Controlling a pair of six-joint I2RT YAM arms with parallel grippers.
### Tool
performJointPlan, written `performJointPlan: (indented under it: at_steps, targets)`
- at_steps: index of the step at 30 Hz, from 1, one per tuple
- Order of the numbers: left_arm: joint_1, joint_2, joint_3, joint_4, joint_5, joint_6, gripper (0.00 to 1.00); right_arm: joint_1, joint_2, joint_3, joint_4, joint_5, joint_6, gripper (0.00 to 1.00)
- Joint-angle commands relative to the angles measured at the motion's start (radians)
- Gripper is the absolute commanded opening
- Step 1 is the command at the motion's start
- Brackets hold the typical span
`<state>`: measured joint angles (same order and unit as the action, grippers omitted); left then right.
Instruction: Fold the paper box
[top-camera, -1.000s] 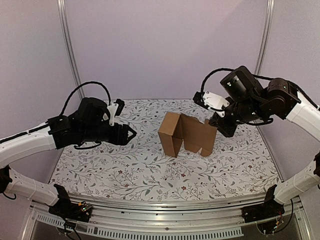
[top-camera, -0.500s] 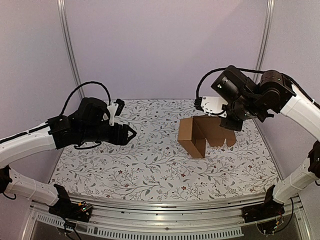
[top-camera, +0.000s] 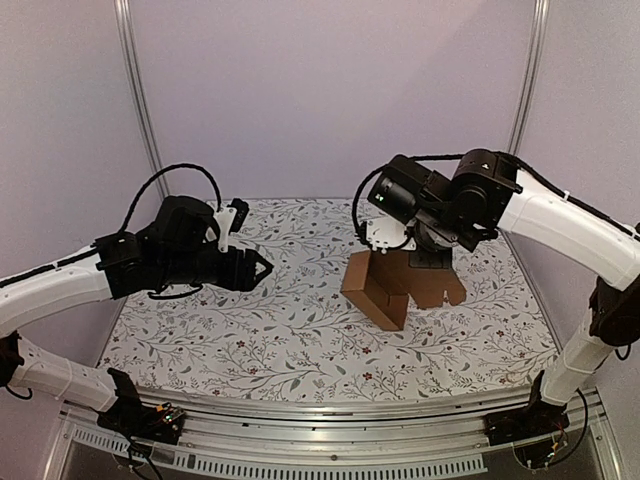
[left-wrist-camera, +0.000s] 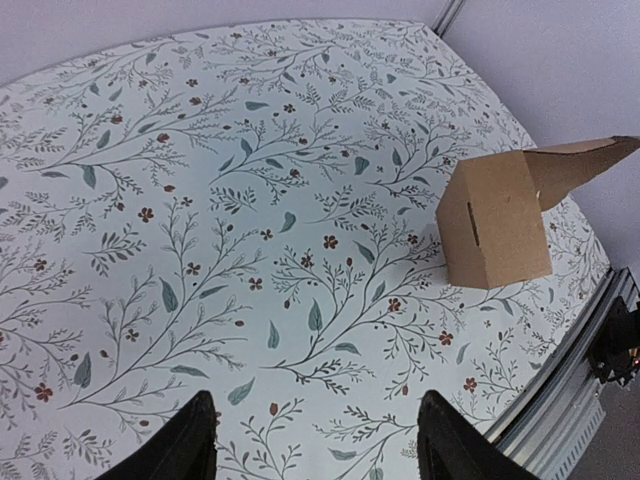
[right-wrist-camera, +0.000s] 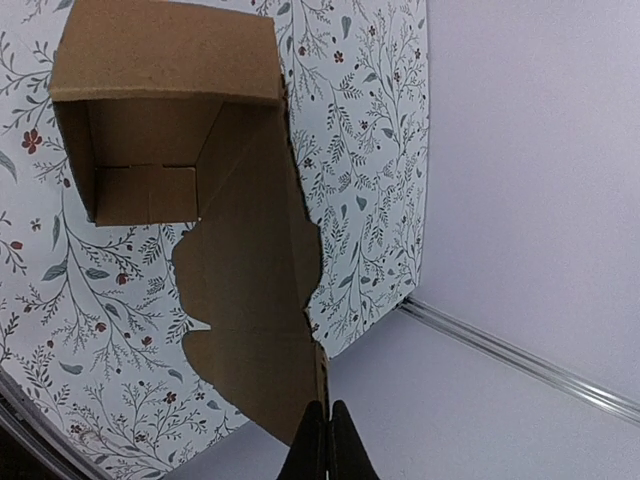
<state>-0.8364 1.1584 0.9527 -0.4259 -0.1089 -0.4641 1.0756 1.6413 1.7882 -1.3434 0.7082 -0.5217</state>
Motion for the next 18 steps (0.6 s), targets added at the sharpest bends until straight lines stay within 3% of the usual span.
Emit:
performJointPlan:
  at_steps: [1, 7, 13, 18]
  targets:
    - [0.013, -0.012, -0.019, 0.008, 0.006, 0.001, 0.67, 0.010, 0.049, 0.045, -0.291, -0.012, -0.018, 0.00]
    - [0.013, -0.021, -0.034, 0.017, 0.002, -0.001, 0.67, 0.036, 0.119, 0.085, -0.289, -0.047, -0.022, 0.02]
    - [0.013, -0.022, -0.042, 0.022, 0.008, -0.003, 0.67, 0.050, 0.162, 0.132, -0.246, -0.043, -0.040, 0.25]
    - [0.013, -0.017, -0.049, 0.029, 0.008, -0.005, 0.67, 0.060, 0.183, 0.165, -0.181, -0.047, -0.079, 0.36]
